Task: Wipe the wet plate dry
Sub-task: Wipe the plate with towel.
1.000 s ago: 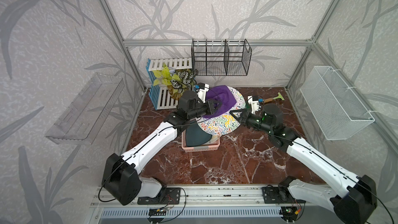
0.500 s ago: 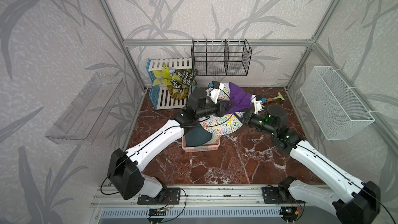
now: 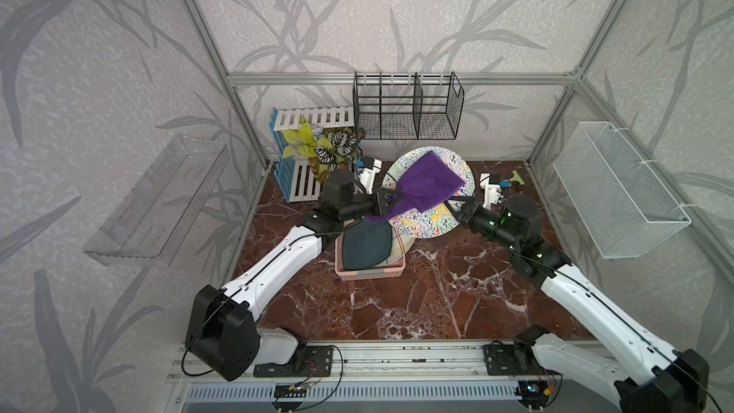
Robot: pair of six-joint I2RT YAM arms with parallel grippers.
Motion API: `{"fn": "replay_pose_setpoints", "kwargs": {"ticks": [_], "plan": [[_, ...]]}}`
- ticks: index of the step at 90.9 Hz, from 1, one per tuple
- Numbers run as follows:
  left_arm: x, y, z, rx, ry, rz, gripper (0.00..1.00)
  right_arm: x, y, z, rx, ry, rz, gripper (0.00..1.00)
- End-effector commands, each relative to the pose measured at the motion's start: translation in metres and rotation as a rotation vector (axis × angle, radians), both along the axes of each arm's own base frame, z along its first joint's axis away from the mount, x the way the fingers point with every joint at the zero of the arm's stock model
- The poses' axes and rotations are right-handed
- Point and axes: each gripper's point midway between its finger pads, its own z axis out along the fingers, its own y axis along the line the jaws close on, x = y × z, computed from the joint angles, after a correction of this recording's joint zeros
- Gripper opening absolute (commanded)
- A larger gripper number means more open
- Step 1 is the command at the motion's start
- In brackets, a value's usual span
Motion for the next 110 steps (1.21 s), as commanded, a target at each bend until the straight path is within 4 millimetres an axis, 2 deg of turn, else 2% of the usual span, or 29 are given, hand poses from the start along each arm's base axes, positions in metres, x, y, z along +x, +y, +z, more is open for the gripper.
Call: {"fn": "replay_pose_setpoints", "kwargs": {"ticks": [1,7,12,16,20,26,31,34,35,36,37,40,46,53,60,70,77,91,101,110], "plan": [[0.009,-0.009,0.006,0.043,0.003,-0.009,0.00,-0.058,0.022,0.100,0.184,-0.321,0.234,0.00],[-0.005,-0.052,0.024,0.015,-0.052,-0.149,0.00,-0.056,0.023,0.094,0.190,-0.299,0.222,0.00],[-0.016,-0.080,0.026,0.032,-0.080,-0.218,0.00,-0.050,0.016,0.094,0.208,-0.303,0.170,0.00],[-0.022,-0.092,0.023,0.055,-0.092,-0.245,0.00,-0.044,0.008,0.095,0.217,-0.312,0.123,0.00],[-0.022,-0.094,0.019,0.050,-0.080,-0.239,0.00,-0.040,0.000,0.098,0.219,-0.317,0.088,0.00],[-0.017,-0.083,0.027,-0.010,-0.080,-0.201,0.00,-0.033,-0.015,0.106,0.231,-0.323,0.047,0.00],[-0.012,-0.063,0.048,-0.108,-0.104,-0.158,0.00,-0.028,-0.031,0.111,0.247,-0.325,0.007,0.00],[-0.009,-0.046,0.063,-0.178,-0.126,-0.130,0.00,-0.026,-0.042,0.113,0.251,-0.318,-0.021,0.00],[-0.012,-0.046,0.078,-0.222,-0.173,-0.137,0.00,-0.025,-0.046,0.113,0.250,-0.316,-0.033,0.00],[-0.006,-0.034,0.072,-0.237,-0.131,-0.105,0.00,-0.025,-0.050,0.113,0.250,-0.314,-0.041,0.00],[-0.009,-0.033,0.086,-0.284,-0.178,-0.111,0.00,-0.024,-0.054,0.114,0.249,-0.314,-0.052,0.00],[-0.010,-0.013,0.108,-0.380,-0.207,-0.080,0.00,-0.023,-0.064,0.115,0.250,-0.314,-0.079,0.00],[-0.014,0.016,0.141,-0.500,-0.264,-0.058,0.00,-0.024,-0.089,0.123,0.272,-0.334,-0.136,0.00],[-0.025,0.028,0.172,-0.567,-0.312,-0.078,0.00,-0.028,-0.109,0.140,0.350,-0.369,-0.161,0.00],[-0.034,0.031,0.193,-0.625,-0.332,-0.102,0.00,-0.034,-0.118,0.158,0.445,-0.418,-0.142,0.00],[-0.046,0.036,0.219,-0.754,-0.363,-0.151,0.00,-0.043,-0.119,0.186,0.575,-0.493,-0.074,0.00],[-0.050,0.033,0.230,-0.858,-0.330,-0.206,0.00,-0.042,-0.115,0.193,0.635,-0.505,-0.033,0.00],[-0.053,0.017,0.248,-1.026,-0.279,-0.323,0.00,-0.036,-0.086,0.183,0.623,-0.473,0.042,0.00],[-0.051,-0.008,0.254,-1.055,-0.222,-0.397,0.00,-0.040,-0.051,0.181,0.633,-0.457,0.143,0.00],[-0.052,-0.015,0.260,-1.124,-0.197,-0.420,0.00,-0.038,-0.025,0.172,0.616,-0.419,0.180,0.00]]}}
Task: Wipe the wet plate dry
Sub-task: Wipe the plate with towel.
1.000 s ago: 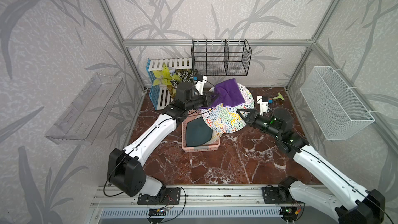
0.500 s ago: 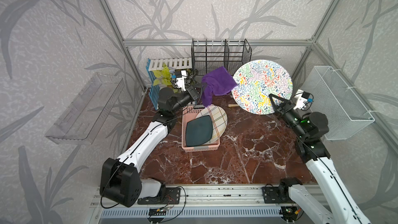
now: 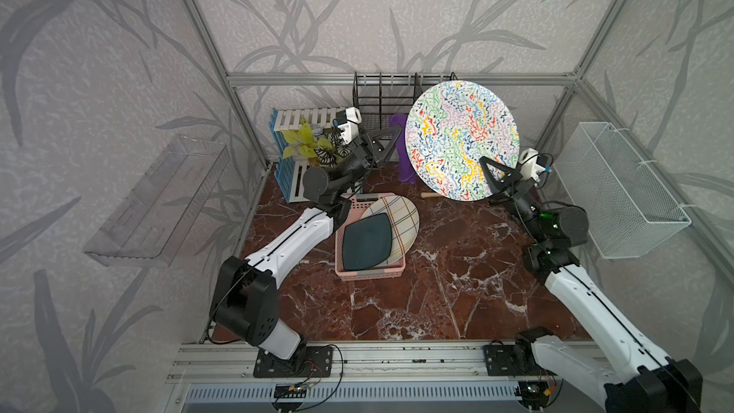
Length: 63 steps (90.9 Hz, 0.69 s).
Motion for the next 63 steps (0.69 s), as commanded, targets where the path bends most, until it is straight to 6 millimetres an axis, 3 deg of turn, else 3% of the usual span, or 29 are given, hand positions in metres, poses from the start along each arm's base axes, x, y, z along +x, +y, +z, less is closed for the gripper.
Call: {"fn": "replay_pose_setpoints", "kwargs": {"ticks": [1,11,30,41,53,63], "plan": [[-0.029,0.007,0.038,-0.147,-0.075,-0.088,0.00,-0.025,0.015,0.033,0.025,-0.156,0.027,0.00],[-0.052,0.006,0.050,-0.250,-0.109,-0.199,0.00,-0.016,0.024,0.027,0.026,-0.125,0.025,0.00],[-0.090,-0.015,0.046,-0.379,-0.054,-0.329,0.00,0.014,0.010,0.071,0.105,-0.151,-0.046,0.00],[-0.086,0.007,0.059,-0.439,-0.076,-0.288,0.00,0.029,-0.014,0.072,0.118,-0.115,-0.109,0.00],[-0.074,0.032,0.087,-0.484,-0.121,-0.239,0.00,0.013,-0.013,0.058,0.078,-0.122,-0.099,0.00],[-0.071,0.022,0.095,-0.510,-0.119,-0.298,0.00,-0.007,0.007,0.049,0.042,-0.139,-0.057,0.00]]}}
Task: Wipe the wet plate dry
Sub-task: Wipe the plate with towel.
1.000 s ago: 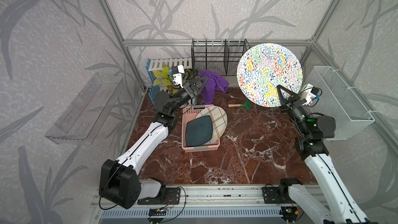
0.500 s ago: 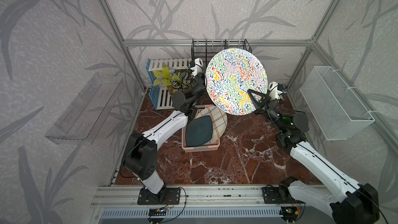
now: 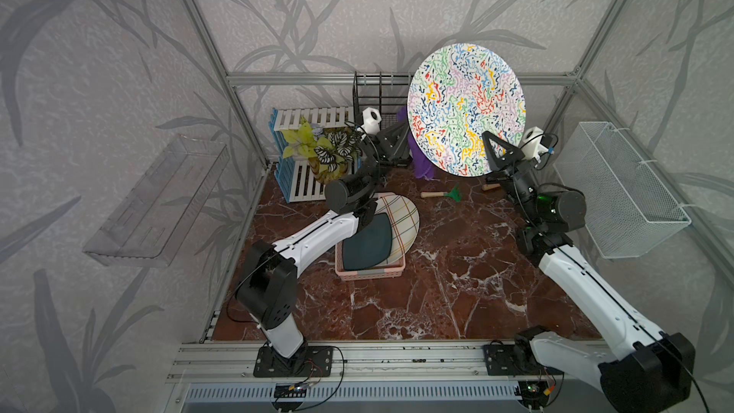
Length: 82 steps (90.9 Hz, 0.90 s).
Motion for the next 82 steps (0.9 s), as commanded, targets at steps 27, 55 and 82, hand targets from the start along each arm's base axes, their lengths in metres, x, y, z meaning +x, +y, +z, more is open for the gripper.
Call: {"fn": "replay_pose_setpoints", "kwargs": {"ticks": [27,55,82], "plan": [[-0.085,-0.030,0.012,-0.082,-0.164,-0.210,0.00,0.010,0.023,0.022,-0.040,-0.038,-0.009,0.00],[-0.062,-0.043,-0.075,0.436,-0.114,0.224,0.00,0.048,-0.027,-0.005,-0.136,0.120,-0.236,0.00],[0.019,-0.041,-0.174,1.314,-0.144,0.865,0.00,0.029,0.002,-0.034,-0.307,0.135,-0.188,0.00]]}}
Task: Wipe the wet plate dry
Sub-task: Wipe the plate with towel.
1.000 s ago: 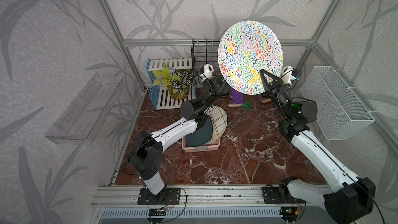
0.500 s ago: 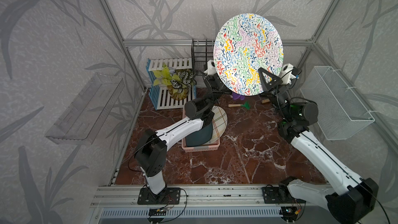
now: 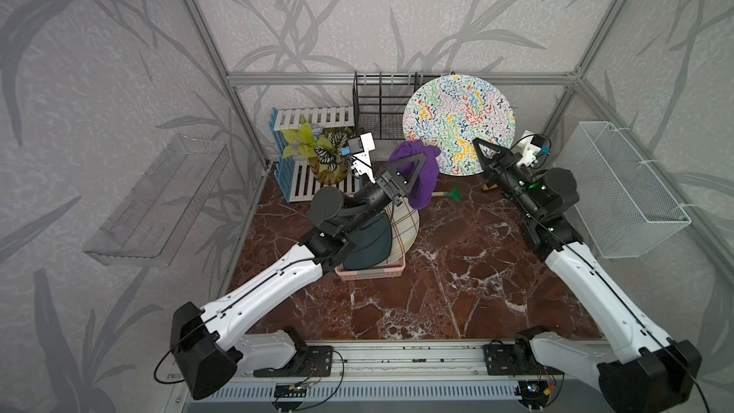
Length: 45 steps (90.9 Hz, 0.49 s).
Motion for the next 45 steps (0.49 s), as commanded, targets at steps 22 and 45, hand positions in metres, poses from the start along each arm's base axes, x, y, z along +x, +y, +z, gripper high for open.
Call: {"fn": "replay_pose_setpoints", "kwargs": {"ticks": [22,45], "plan": [[0.051,-0.060,-0.134,0.631,0.074,0.100,0.00,-0.035,0.039,0.031,-0.061,-0.158,0.097,0.00],[0.085,-0.014,-0.141,0.531,0.231,0.230,0.00,-0.045,0.031,0.045,-0.046,-0.202,0.057,0.00]]}}
